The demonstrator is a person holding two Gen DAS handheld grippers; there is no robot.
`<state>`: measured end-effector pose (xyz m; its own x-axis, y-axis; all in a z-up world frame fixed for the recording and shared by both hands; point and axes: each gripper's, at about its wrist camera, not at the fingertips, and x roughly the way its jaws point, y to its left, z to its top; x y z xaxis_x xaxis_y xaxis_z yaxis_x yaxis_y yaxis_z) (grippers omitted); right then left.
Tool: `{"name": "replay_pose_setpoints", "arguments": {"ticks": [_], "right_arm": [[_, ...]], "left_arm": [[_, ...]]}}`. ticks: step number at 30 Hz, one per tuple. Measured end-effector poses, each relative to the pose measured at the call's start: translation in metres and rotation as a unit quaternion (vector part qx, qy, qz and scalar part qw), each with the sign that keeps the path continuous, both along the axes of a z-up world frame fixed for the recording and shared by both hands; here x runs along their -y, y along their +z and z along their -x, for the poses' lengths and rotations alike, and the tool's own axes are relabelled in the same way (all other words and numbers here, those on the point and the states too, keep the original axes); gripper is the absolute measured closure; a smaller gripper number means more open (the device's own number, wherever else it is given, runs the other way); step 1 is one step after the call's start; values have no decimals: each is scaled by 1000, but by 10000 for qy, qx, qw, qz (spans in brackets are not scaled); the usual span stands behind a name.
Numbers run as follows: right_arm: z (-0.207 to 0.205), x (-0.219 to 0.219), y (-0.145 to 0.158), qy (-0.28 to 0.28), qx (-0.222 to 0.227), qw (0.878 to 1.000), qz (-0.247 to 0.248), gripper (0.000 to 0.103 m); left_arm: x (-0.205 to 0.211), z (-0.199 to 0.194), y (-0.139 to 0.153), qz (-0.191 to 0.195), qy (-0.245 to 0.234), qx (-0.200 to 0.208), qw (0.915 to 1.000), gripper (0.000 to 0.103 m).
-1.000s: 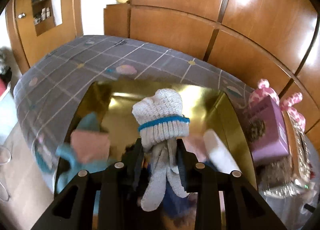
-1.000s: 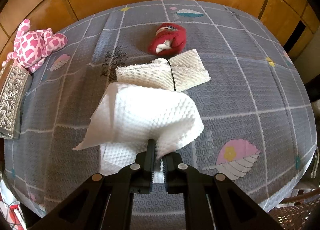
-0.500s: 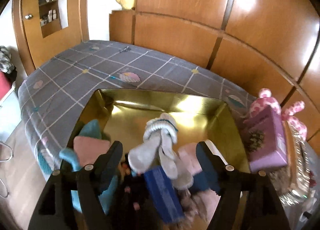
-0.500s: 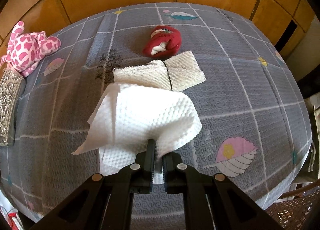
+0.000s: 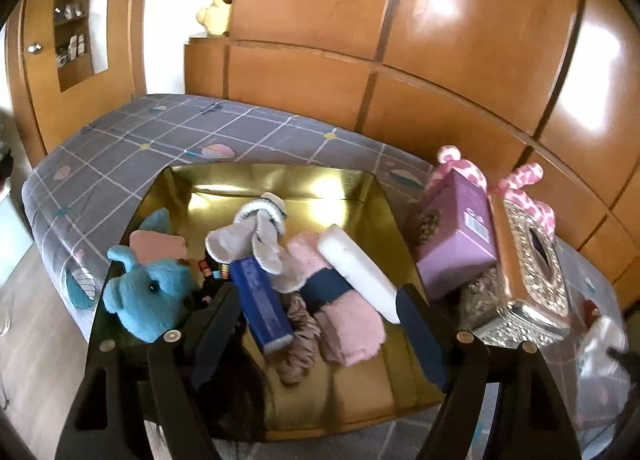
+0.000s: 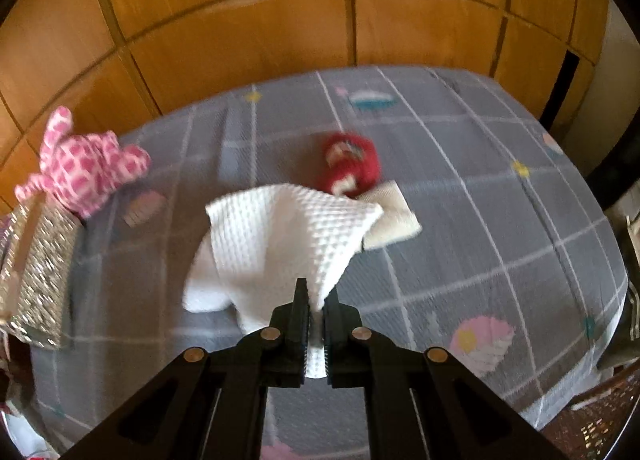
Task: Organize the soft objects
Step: 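Carry the white towel over the gold tray with the right tool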
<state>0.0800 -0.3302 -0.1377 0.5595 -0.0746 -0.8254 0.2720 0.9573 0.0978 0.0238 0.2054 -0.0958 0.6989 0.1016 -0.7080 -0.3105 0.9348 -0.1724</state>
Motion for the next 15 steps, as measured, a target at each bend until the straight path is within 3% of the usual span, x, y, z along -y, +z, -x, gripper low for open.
{"name": "replay_pose_setpoints", "arguments": {"ticks": [10,15], "right_arm": [[-66,-24,40,169,245,9995,-59,99],[-101,-62,62,446,409,9980,163,99]], "left_arm": [[16,10,0,-47,-274,-42,9996,23],[17,14,-1,-28,-310,-70,9995,23]]}}
